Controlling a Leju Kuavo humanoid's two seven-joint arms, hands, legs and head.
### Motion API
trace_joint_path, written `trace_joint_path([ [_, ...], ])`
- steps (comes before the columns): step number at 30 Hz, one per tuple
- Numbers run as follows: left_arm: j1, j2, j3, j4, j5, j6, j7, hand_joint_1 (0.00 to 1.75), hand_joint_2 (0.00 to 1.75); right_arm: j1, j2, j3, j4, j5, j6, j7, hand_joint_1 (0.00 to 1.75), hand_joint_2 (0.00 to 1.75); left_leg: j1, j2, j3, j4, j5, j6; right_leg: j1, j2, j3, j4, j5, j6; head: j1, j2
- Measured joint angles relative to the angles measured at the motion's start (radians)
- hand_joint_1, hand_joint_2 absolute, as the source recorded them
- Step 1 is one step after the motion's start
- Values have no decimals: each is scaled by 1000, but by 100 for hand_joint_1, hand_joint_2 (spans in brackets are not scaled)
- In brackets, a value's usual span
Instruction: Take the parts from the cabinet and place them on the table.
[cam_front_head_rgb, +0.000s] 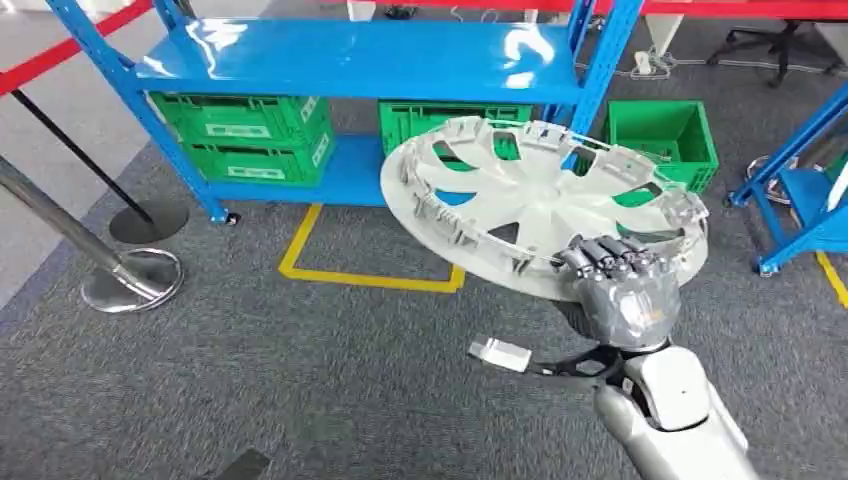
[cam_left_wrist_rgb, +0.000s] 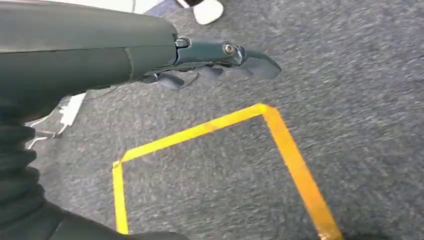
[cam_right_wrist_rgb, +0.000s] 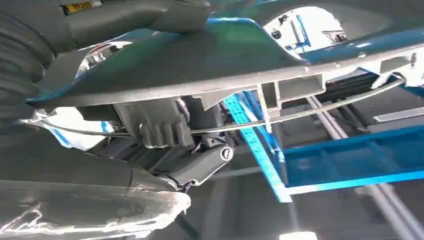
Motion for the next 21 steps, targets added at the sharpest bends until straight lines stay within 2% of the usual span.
trace_joint_path([
  [1,-1,2,0,0,1,-1,0,0,175,0,0,2,2,-2,0,3,175,175,5,0,-19,74,-58,-7,-1,0,-14,1,10,2,-2,0],
  [2,-2,3,0,0,2,-3,0,0,175,-1,0,5,7,-1,0,3,175,175,9,0,-37,152,-101,-12,-2,-1,-29,2,22,2,0,0],
  [3,-2,5,0,0,2,-4,0,0,175,-2,0,8,11,1,0,4,175,175,11,0,-49,223,-115,-18,-3,-1,-48,7,35,3,0,0],
  [4,-2,7,0,0,3,-5,0,0,175,-3,0,11,15,2,0,4,175,175,15,0,-44,251,-89,-23,-5,-2,-66,10,45,5,-1,0],
  [5,-2,10,0,0,3,-6,0,0,175,-5,0,14,18,4,0,5,175,175,18,1,-24,242,-45,-27,-8,-2,-83,15,56,8,-1,0],
  [6,-3,11,0,0,3,-6,0,0,175,-7,1,16,23,5,0,6,175,175,23,1,12,204,2,-32,-12,-2,-102,21,66,14,0,0],
  [7,-5,13,0,0,3,-7,0,0,175,-10,1,17,26,6,0,7,175,175,27,1,60,141,25,-38,-16,-2,-118,27,75,20,-1,0],
  [8,-8,11,0,0,3,-8,0,0,175,-15,2,19,27,7,0,9,175,175,35,0,122,61,8,-45,-13,0,-130,35,83,29,-2,0],
  [9,-11,10,0,0,3,-8,0,0,175,-21,2,21,27,7,0,13,175,175,36,-3,188,-50,-25,-43,-12,-2,-144,48,88,36,-5,0],
  [10,-14,11,0,0,3,-9,0,0,175,-26,2,21,28,7,0,14,175,175,29,-6,196,-84,-50,-17,-13,-2,-154,48,105,41,-3,0],
  [11,-14,11,0,0,3,-9,0,0,175,-28,3,25,32,7,0,17,175,175,24,-6,182,-78,-37,-12,-17,-3,-159,37,124,44,-4,0],
  [12,-10,13,1,0,3,-10,0,0,175,-28,3,29,34,6,0,19,175,175,18,-6,172,-76,-27,-1,-22,-3,-163,27,140,52,-5,0],
  [13,-5,13,1,0,3,-11,0,0,175,-28,3,31,38,6,0,21,175,175,22,-2,156,-80,-12,10,-24,-1,-170,23,147,58,-5,0],
  [14,-1,14,2,0,4,-13,0,0,175,-27,3,31,42,6,0,23,175,175,22,3,148,-79,0,20,-27,0,-180,39,101,63,-5,0],
  [15,0,18,4,0,5,-13,0,0,175,-26,3,32,45,6,0,23,175,175,21,4,137,-79,11,30,-26,0,-195,84,33,65,2,0],
  [16,-2,20,6,0,5,-13,0,0,175,-29,3,34,48,4,0,24,175,175,19,3,122,-78,24,34,-26,0,-206,167,-41,67,2,0],
  [17,-4,21,6,0,5,-13,0,0,175,-31,3,35,52,3,0,26,175,175,17,3,107,-78,38,36,-25,1,-218,253,-93,67,3,0],
  [18,-4,21,6,0,5,-13,0,0,175,-32,3,37,55,3,0,27,175,175,15,3,93,-77,50,37,-24,1,-222,320,-115,66,3,0],
  [19,-4,21,7,0,5,-14,0,0,175,-32,3,39,58,4,0,29,175,175,13,3,78,-76,61,37,-23,1,-214,359,-103,64,2,0],
  [20,-4,21,7,0,6,-14,0,0,175,-33,3,40,60,6,0,32,175,175,11,4,64,-75,73,36,-22,1,-192,361,-65,61,3,0],
  [21,-4,21,8,0,6,-14,0,0,175,-35,3,41,63,10,0,35,175,175,11,4,48,-74,84,35,-21,1,-151,328,-22,58,3,0],
])
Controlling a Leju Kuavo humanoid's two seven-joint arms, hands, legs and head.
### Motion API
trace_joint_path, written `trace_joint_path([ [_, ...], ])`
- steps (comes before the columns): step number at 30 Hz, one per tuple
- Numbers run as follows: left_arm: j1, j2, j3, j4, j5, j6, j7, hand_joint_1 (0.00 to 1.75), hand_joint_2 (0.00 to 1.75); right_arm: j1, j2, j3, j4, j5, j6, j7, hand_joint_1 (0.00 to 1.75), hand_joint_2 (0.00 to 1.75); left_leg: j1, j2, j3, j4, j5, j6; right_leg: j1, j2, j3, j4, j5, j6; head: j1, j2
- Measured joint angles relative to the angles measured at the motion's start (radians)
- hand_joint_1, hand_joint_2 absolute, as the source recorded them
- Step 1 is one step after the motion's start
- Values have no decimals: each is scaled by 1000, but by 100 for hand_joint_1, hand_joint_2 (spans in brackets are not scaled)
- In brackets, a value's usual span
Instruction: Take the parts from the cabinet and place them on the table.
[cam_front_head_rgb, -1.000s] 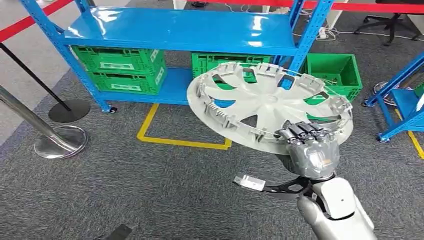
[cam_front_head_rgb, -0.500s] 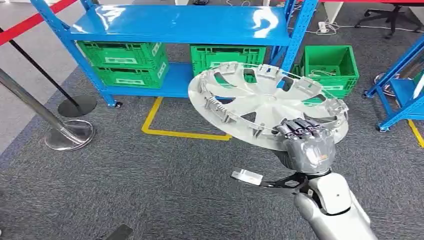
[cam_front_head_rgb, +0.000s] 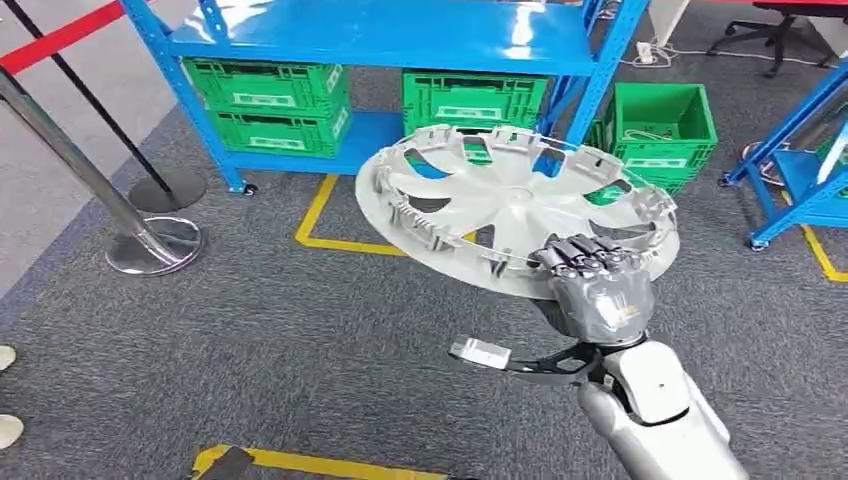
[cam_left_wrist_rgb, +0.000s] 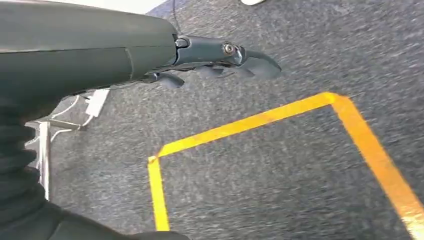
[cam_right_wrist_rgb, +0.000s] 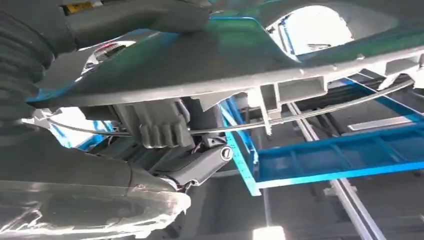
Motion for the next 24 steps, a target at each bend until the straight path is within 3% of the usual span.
trace_joint_path([
  [1,0,0,2,0,0,0,0,0,175,-1,0,0,2,4,0,4,175,175,0,0,-14,1,12,-2,2,0,60,-70,27,-5,0,0],
  [2,-2,0,4,0,0,0,0,0,175,-2,0,0,3,8,0,6,175,175,0,-1,-24,3,23,-5,4,0,132,-169,11,-12,0,0],
  [3,-1,-1,7,0,0,0,0,0,175,-5,1,2,3,13,0,6,175,175,-2,-2,-34,3,34,-12,9,1,203,-273,-46,-15,0,0],
  [4,0,0,8,0,-1,0,0,0,175,-10,1,3,3,18,0,10,175,175,-1,-2,-38,3,45,-17,10,1,228,-330,-68,-9,-1,0],
  [6,0,0,11,0,-3,-1,0,0,175,-15,1,5,5,36,0,20,175,175,4,-3,-43,-5,67,-29,17,2,207,-314,-51,-9,3,0],
  [7,2,0,12,0,-3,-1,5,0,175,-15,1,6,5,51,0,26,175,175,1,-6,-50,-6,75,-36,14,-2,183,-317,-41,-19,0,0],
  [8,2,3,13,0,-3,-1,10,0,175,-19,1,10,5,68,0,37,175,175,5,-7,-61,2,51,-41,8,-10,186,-319,-29,-28,2,0],
  [9,4,2,14,0,-3,-1,13,0,175,-21,1,14,5,79,-1,43,175,175,6,-6,-73,35,-9,-47,7,-11,170,-320,-19,-39,-3,0],
  [11,4,1,14,0,-4,-4,23,0,175,-24,1,20,6,94,-1,56,175,175,8,-6,-105,168,-133,-58,7,-19,145,-319,6,-42,-8,0],
  [12,2,1,14,0,-5,-5,27,0,175,-25,1,24,6,99,-1,60,175,175,8,-5,-121,239,-158,-62,7,-25,132,-319,16,-42,-9,0],
  [13,2,1,15,0,-6,-10,31,0,175,-27,1,28,9,103,-1,64,175,175,8,-5,-131,300,-142,-65,7,-34,118,-317,26,-41,-9,0],
  [14,2,1,15,0,-7,-13,39,0,175,-29,1,33,11,107,-1,68,175,175,9,-5,-125,319,-97,-67,7,-42,104,-316,35,-39,-9,0],
  [15,2,1,15,0,-8,-17,42,0,175,-31,1,37,13,108,-1,71,175,175,9,-3,-103,303,-49,-68,7,-51,92,-314,43,-36,-9,0],
  [16,2,2,15,0,-8,-19,43,0,175,-33,1,41,14,110,-1,75,175,175,9,7,-60,251,-17,-69,6,-60,80,-310,49,-32,-9,0],
  [17,0,2,15,0,-9,-22,44,0,175,-35,1,44,14,112,-1,79,175,175,9,30,-1,174,-16,-70,6,-69,74,-304,53,-27,-9,0],
  [18,-4,1,16,0,-11,-24,45,0,175,-36,1,48,14,113,-1,84,175,175,6,79,71,81,-53,-72,15,-77,68,-297,55,-21,-10,0],
  [19,-9,4,16,0,-12,-25,45,0,175,-40,1,48,14,114,-1,89,175,175,-5,81,106,9,-85,-55,15,-88,64,-289,57,-18,-11,0],
  [20,-11,3,16,0,-13,-26,45,0,175,-45,1,51,14,116,-2,92,175,175,-2,73,98,2,-92,-40,17,-101,58,-284,64,-12,-10,0],
  [22,-6,3,16,0,-14,-29,47,0,175,-53,1,62,14,122,-2,97,175,175,-5,48,83,5,-82,-23,14,-125,57,-286,73,-4,-10,0],
  [23,-2,2,16,0,-14,-30,49,0,175,-55,1,65,14,123,-2,100,175,175,0,38,80,2,-74,-11,8,-104,47,-279,62,2,-9,0],
  [24,1,3,16,0,-13,-32,53,0,175,-56,1,67,15,125,-2,103,175,175,1,29,73,2,-67,-1,5,-46,34,-246,26,8,-9,0],
])
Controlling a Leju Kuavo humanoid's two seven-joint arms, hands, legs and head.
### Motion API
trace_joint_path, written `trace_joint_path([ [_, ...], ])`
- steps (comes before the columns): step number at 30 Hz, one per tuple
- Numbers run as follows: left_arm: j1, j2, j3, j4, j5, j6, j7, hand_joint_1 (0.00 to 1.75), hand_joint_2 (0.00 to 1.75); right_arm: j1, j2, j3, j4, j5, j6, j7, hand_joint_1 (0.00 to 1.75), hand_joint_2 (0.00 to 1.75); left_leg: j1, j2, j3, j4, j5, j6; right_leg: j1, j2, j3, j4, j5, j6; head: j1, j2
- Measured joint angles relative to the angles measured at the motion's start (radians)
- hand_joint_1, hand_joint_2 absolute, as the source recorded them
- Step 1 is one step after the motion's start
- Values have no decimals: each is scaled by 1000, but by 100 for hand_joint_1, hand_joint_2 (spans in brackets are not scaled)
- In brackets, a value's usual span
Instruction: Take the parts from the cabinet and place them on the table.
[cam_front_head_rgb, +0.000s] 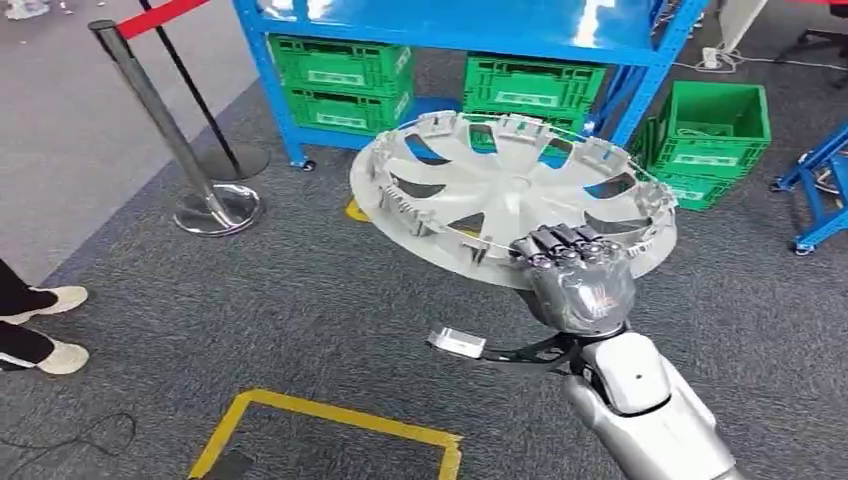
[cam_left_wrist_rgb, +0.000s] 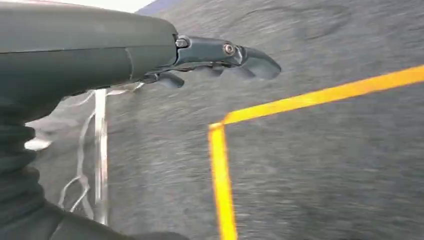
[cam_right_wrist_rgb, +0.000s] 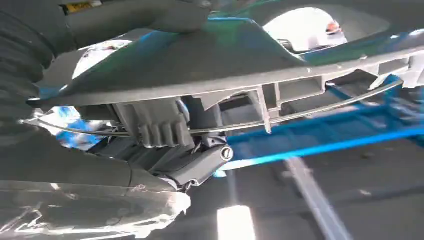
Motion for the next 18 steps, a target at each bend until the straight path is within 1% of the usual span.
trace_joint_path([
  [1,-2,3,1,0,0,-1,1,0,175,0,0,5,0,0,0,1,175,175,0,-12,-9,0,8,9,-1,29,-26,76,-49,3,2,0],
  [2,-4,3,1,0,0,-3,1,0,175,0,-1,6,1,0,0,2,175,175,-1,-26,-17,0,14,12,0,41,-58,161,-92,4,1,0],
  [3,-5,3,1,0,-1,-7,1,0,175,0,-1,8,3,1,0,3,175,175,-3,-39,-25,1,20,14,1,46,-86,237,-124,4,1,0],
  [4,-4,3,1,0,-1,-9,1,0,175,0,-1,11,5,1,0,3,175,175,-4,-53,-31,1,26,14,2,47,-99,281,-139,1,1,0],
  [5,-2,3,1,0,-1,-12,3,0,175,-1,-1,15,8,1,0,3,175,175,-5,-69,-37,1,33,13,4,48,-87,272,-129,-3,1,0],
  [6,-1,3,1,0,-1,-14,4,0,175,-2,-1,18,10,2,0,3,175,175,-5,-83,-42,2,37,11,4,50,-56,225,-102,-7,1,0],
  [7,-1,3,1,0,-1,-14,5,0,175,-4,-1,21,12,3,0,3,175,175,-5,-98,-45,2,42,9,4,59,-4,139,-63,-13,1,0],
  [8,-1,3,1,0,-1,-14,6,0,175,-8,-1,23,13,4,0,4,175,175,-5,-113,-48,2,46,7,4,77,54,40,-26,-19,2,0],
  [9,-1,3,1,0,-1,-15,7,0,175,-13,-1,24,13,4,0,5,175,175,-2,-122,-51,2,50,3,1,114,85,-23,-32,-26,0,0],
  [10,-3,3,1,0,-1,-16,7,0,175,-16,-1,26,13,4,0,4,175,175,-6,-131,-61,6,55,-4,-2,128,102,-40,-33,-23,-3,0],
  [11,-4,3,1,0,-1,-17,7,0,175,-20,-1,29,13,4,0,4,175,175,0,-139,-72,9,62,-10,0,119,95,-41,-33,-22,-1,0],
  [12,-2,3,1,0,-1,-18,7,0,175,-21,-1,30,14,4,0,4,175,175,5,-147,-80,9,68,-18,4,111,89,-39,-29,-23,-2,0],
  [13,2,3,1,0,-1,-21,10,0,175,-23,-1,32,16,4,0,4,175,175,7,-157,-84,6,74,-27,7,103,87,-37,-26,-27,-1,0],
  [14,4,7,1,0,-1,-23,13,0,175,-24,0,35,18,4,0,4,175,175,7,-160,-87,10,71,-30,-6,86,89,-51,-17,-35,-2,0],
  [15,6,3,1,0,-2,-24,13,0,175,-25,0,38,20,4,0,5,175,175,-1,-105,-96,28,50,-36,-2,76,89,-53,-13,-40,-4,0],
  [16,4,2,1,0,-2,-25,16,0,175,-25,0,38,21,4,0,6,175,175,-1,-66,-122,83,8,-42,-2,63,86,-54,-9,-45,-18,0],
  [17,1,1,1,0,-2,-27,18,0,175,-25,0,38,22,4,0,8,175,175,2,-48,-160,169,-38,-48,-2,49,81,-53,-7,-48,-17,0],
  [18,0,1,1,0,-2,-28,20,0,175,-25,0,38,24,5,0,9,175,175,5,-42,-193,245,-71,-52,-1,35,77,-53,-5,-47,-18,0],
])
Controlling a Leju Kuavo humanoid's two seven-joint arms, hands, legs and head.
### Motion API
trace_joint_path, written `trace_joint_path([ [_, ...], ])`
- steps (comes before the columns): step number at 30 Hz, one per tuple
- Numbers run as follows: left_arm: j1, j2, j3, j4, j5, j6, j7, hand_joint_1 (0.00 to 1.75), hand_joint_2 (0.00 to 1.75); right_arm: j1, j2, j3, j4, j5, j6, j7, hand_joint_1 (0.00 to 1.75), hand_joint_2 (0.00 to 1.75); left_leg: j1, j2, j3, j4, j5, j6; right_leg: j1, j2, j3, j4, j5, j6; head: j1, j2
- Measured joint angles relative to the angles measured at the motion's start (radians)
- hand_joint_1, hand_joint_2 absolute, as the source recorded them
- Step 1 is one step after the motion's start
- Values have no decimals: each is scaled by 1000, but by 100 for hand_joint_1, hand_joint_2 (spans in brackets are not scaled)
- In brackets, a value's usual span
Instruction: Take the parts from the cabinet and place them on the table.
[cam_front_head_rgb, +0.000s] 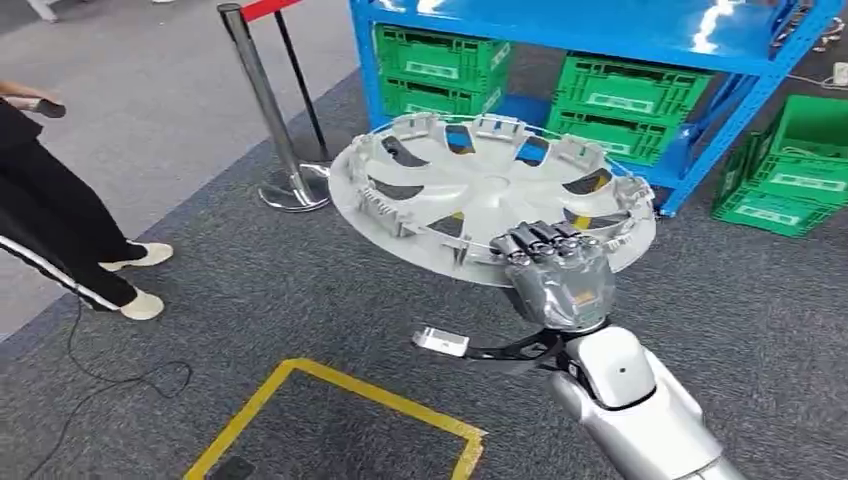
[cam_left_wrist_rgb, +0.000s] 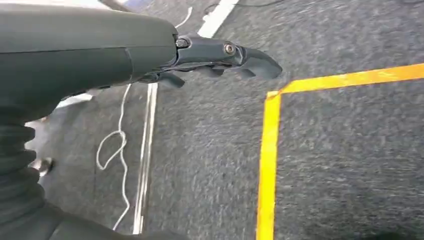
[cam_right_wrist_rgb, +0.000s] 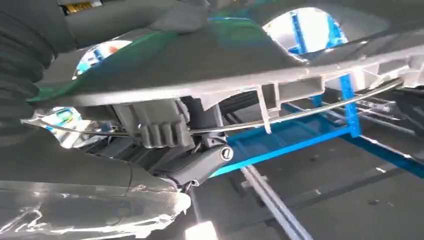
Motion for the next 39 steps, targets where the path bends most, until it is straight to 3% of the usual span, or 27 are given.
trace_joint_path([
  [1,0,0,0,0,0,-1,2,0,175,0,0,0,3,0,0,0,175,175,2,1,-22,57,-18,-4,0,-14,-3,1,2,0,-1,0],
  [3,3,0,0,0,0,-4,6,0,175,0,0,6,9,0,0,0,175,175,4,3,2,34,11,-7,0,-40,-6,2,4,2,-1,0],
  [5,2,0,0,0,0,-6,6,0,175,-1,0,11,13,0,0,0,175,175,3,28,102,-130,86,-6,-1,-64,-7,5,4,4,-1,0],
  [6,0,0,0,0,0,-7,8,0,175,-2,0,12,13,0,0,0,175,175,1,78,154,-212,106,-4,3,-75,-7,8,4,10,-1,0],
  [7,-5,-1,0,0,0,-11,9,0,175,-4,0,13,13,-1,0,0,175,175,-11,95,161,-245,95,3,12,-84,-13,15,1,16,-5,0],
  [8,-7,-1,0,0,0,-14,11,0,175,-8,0,15,15,-2,0,0,175,175,-8,79,152,-240,101,17,14,-91,-15,14,4,21,1,0],
  [11,0,-1,0,0,2,-21,19,0,175,-14,0,27,19,-5,0,0,175,175,-11,47,142,-245,111,41,11,-125,-13,9,8,35,-2,0],
  [12,2,-2,0,0,2,-22,20,0,175,-16,0,29,21,-5,0,0,175,175,-5,37,141,-247,116,49,5,-74,-25,25,-11,44,2,0],
  [13,1,0,1,0,2,-23,20,0,175,-16,0,33,22,-5,0,0,175,175,-2,27,137,-247,120,55,3,-22,-46,78,-52,46,3,0],
  [15,-5,2,1,0,4,-26,21,0,175,-16,0,35,26,-7,0,0,175,175,-3,2,128,-246,126,62,3,10,-116,248,-135,45,7,0],
  [16,-5,2,1,0,5,-32,22,0,175,-16,0,36,30,-8,0,0,175,175,-4,-13,124,-246,129,63,4,14,-145,317,-161,45,6,0],
  [17,-3,2,1,0,5,-35,23,0,175,-16,0,39,32,-8,0,0,175,175,-4,-26,122,-246,131,62,4,14,-154,338,-161,45,6,0],
  [18,-2,2,2,0,7,-39,24,0,175,-16,0,41,35,-9,0,0,175,175,-3,-40,121,-245,134,60,3,14,-139,315,-141,44,6,0],
  [20,-1,2,2,0,10,-40,24,0,175,-16,0,43,36,-10,0,0,175,175,1,-72,119,-244,139,53,-2,27,-51,150,-57,42,7,0],
  [21,-2,3,3,0,11,-42,24,0,175,-18,0,44,36,-10,0,0,175,175,3,-87,118,-242,141,48,-9,65,1,56,-24,44,9,0],
  [22,-4,5,4,0,12,-46,25,0,175,-21,0,45,38,-11,0,0,175,175,-1,-99,110,-238,143,41,-13,109,14,25,-41,47,20,0],
  [26,5,10,7,0,13,-53,27,0,175,-24,0,50,39,-17,0,0,175,175,10,-139,86,-241,166,13,-7,71,11,24,-31,28,18,0],
  [27,7,9,9,1,14,-56,29,0,175,-25,1,52,39,-18,0,0,175,175,7,-100,81,-233,156,11,-10,55,13,19,-25,18,19,0],
  [28,7,8,9,1,14,-58,29,0,175,-24,1,52,39,-20,0,0,175,175,0,-53,70,-208,134,8,-9,46,12,18,-23,13,6,0],
  [29,2,8,12,1,15,-60,32,0,175,-27,1,52,39,-23,0,0,175,175,1,-15,32,-128,86,2,-6,30,10,18,-22,8,3,0],
  [31,-4,8,18,1,20,-67,40,0,175,-28,1,52,43,-24,0,0,175,175,3,2,-44,45,14,-2,-4,-3,6,18,-22,7,3,0],
  [32,-3,8,19,1,21,-70,42,0,175,-28,1,53,46,-24,0,0,175,175,3,2,-59,81,7,-2,-4,-16,6,19,-22,7,2,0],
  [33,-2,8,20,1,21,-73,45,0,175,-28,1,55,47,-25,0,0,175,175,3,2,-49,71,22,-2,-4,-30,6,19,-22,7,2,0],
  [35,-3,8,23,1,22,-76,50,0,175,-29,2,58,48,-27,0,0,175,175,2,15,29,-67,93,2,-4,-57,7,19,-23,8,2,0],
  [36,-4,9,23,1,22,-77,53,0,175,-31,2,58,48,-28,0,0,175,175,1,41,81,-154,125,4,-4,-67,8,19,-24,10,2,0],
  [37,-6,8,23,1,22,-79,55,0,175,-35,2,58,48,-28,0,0,175,175,-7,97,119,-216,126,2,5,-78,7,19,-27,15,2,0],
  [39,-10,8,24,1,22,-82,56,0,175,-40,2,59,49,-30,0,0,175,175,-12,79,112,-231,125,21,11,-97,5,22,-29,25,4,0],
])
